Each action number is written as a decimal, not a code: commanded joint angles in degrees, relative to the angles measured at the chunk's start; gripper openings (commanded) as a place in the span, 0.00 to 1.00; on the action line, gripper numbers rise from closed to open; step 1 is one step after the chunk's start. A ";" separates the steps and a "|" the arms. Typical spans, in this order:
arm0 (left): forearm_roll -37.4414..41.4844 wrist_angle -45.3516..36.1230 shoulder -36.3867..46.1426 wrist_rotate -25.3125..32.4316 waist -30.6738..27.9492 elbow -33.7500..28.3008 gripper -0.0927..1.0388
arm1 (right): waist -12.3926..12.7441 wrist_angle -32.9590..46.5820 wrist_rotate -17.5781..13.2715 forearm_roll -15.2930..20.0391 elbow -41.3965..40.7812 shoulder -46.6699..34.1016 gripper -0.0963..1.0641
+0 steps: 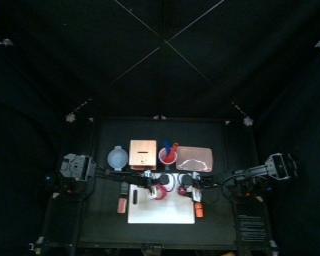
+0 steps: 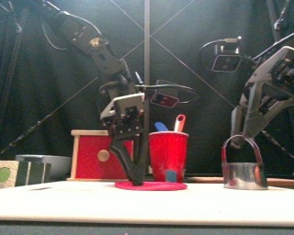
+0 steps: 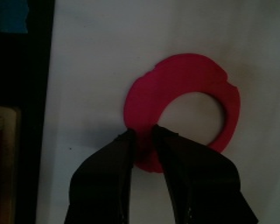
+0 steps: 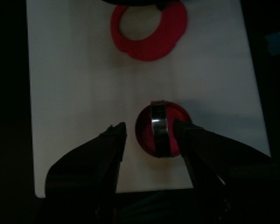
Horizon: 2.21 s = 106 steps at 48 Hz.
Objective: Get the cutter from the drawer then cut the dough then place the extra dough in the bowl
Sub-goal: Place the extra dough in the bowl
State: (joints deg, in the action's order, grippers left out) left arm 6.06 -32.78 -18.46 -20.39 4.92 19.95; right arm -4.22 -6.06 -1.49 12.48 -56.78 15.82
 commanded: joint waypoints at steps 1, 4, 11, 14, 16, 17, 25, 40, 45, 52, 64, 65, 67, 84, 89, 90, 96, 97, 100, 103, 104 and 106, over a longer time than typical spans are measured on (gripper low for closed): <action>0.44 -0.26 1.14 0.00 0.44 -0.09 0.64 | 0.18 0.18 0.00 0.00 0.44 1.49 0.80; 1.23 -0.26 2.55 0.00 0.62 -0.09 0.64 | 0.18 0.18 0.00 0.00 0.44 1.49 0.80; 2.90 -0.26 7.29 -0.09 0.88 0.09 0.64 | 0.18 0.18 0.00 0.00 0.35 1.49 0.80; 3.25 -0.26 8.88 -0.09 0.88 0.26 0.64 | 0.18 0.18 0.00 0.00 0.35 1.58 0.80; 3.43 -0.35 9.84 -0.09 0.88 0.35 0.64 | 0.18 0.18 0.00 -0.09 0.44 1.58 0.80; 3.52 -0.35 10.46 -0.09 0.88 0.35 0.64 | 0.18 0.18 0.00 0.00 0.44 1.58 0.80; 4.75 -1.32 13.97 -0.09 0.88 0.26 0.64 | 0.18 0.18 0.00 0.00 0.44 1.49 0.80; 9.23 -3.78 21.36 -0.18 0.44 0.79 0.64 | 0.18 0.18 -0.09 0.35 0.79 1.49 0.80; 10.90 -5.80 24.43 -0.35 0.00 1.67 0.64 | 0.18 0.18 -0.09 0.35 0.88 1.49 0.80; 12.22 -6.68 28.48 -0.53 -1.14 4.22 0.64 | 0.18 0.18 -0.09 0.35 0.88 1.49 0.80; 12.92 -6.42 38.41 -2.55 -5.80 12.04 0.64 | 0.18 0.18 -0.09 0.53 0.97 1.58 0.80; 13.01 -6.33 39.90 -2.90 -6.50 13.01 0.64 | 0.18 0.18 -0.09 0.53 0.97 1.49 0.80; 13.36 -6.06 42.10 -3.34 -7.47 14.24 0.64 | 0.18 0.18 -0.09 0.62 0.97 1.49 0.80; 13.97 -5.36 60.03 -3.96 -17.14 25.22 0.63 | 0.18 0.18 -0.09 0.53 1.41 1.49 0.80; 13.71 -5.36 61.88 -3.78 -20.21 27.86 0.63 | 0.18 0.18 -0.09 0.53 1.58 1.32 0.80; 13.62 -5.27 62.05 -3.87 -20.92 28.39 0.63 | 0.18 0.18 -0.09 0.53 1.67 1.32 0.80; 13.18 -4.13 61.88 -3.78 -24.87 31.64 0.63 | 0.18 0.18 -0.09 0.53 1.76 1.05 0.80; 13.01 -3.69 61.70 -3.69 -25.40 32.17 0.63 | 0.18 0.18 -0.09 0.53 1.85 1.05 0.80; 12.39 -2.11 61.17 -3.60 -26.28 33.66 0.63 | 0.18 0.18 -0.09 0.44 1.76 1.05 0.80; 12.04 0.00 60.29 -3.52 -27.07 34.89 0.63 | 0.18 0.18 -0.09 0.35 1.85 1.05 0.80; 11.95 0.62 60.03 -3.52 -27.25 35.24 0.63 | 0.18 0.18 -0.09 0.35 1.76 0.97 0.80; 11.87 1.58 59.24 -3.52 -27.51 35.77 0.63 | 0.18 0.18 0.00 0.35 1.76 0.97 0.80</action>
State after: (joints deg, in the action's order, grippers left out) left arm 18.11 -33.13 41.66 -23.99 -21.97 55.90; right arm -4.13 -6.06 -1.58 12.92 -56.16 15.82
